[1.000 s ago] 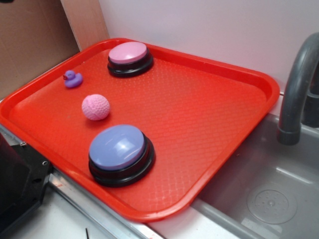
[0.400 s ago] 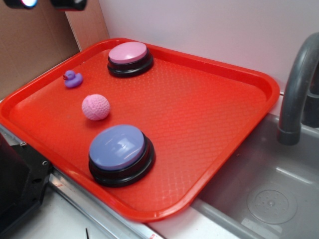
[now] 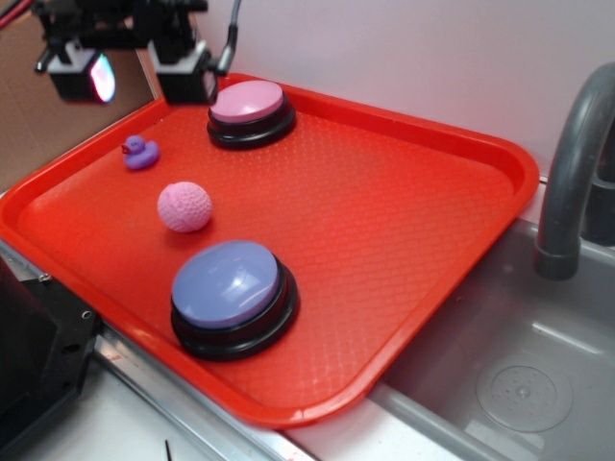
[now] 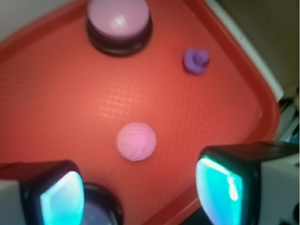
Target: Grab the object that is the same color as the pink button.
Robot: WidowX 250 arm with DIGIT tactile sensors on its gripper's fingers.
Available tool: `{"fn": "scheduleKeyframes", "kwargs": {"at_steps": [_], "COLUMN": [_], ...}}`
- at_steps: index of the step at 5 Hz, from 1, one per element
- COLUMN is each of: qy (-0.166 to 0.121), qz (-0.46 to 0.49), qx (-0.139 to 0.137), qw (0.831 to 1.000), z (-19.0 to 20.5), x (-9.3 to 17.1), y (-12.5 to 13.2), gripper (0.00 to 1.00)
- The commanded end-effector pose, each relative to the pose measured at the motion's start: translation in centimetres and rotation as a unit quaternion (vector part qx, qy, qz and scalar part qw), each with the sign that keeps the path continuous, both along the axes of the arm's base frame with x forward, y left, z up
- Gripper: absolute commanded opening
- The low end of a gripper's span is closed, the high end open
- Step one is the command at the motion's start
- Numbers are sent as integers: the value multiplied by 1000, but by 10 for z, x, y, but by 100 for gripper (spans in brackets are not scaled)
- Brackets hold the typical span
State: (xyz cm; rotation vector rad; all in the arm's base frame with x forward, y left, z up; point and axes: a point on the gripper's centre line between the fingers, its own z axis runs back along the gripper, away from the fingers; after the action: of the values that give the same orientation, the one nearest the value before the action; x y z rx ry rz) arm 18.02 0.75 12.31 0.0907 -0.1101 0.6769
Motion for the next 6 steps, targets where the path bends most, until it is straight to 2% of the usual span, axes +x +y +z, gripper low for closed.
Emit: {"fn": "scheduleKeyframes", "kwargs": {"at_steps": [1,2,3,4,5,6], "qy": [6,30,57,42,19,-24], "qz": [-15,-26,-28,-24,-34,-51], "qx": [-51,-60,-49,-46,-56,-66], "qw": [999,997,997,998,998,996], "z": [-48,-72,-95,-93,-73,-23], "x": [11,10,-1,-5,-1,9], "y": [18,5,-1,3,4,8], "gripper": [100,100,93,0,0,0]}}
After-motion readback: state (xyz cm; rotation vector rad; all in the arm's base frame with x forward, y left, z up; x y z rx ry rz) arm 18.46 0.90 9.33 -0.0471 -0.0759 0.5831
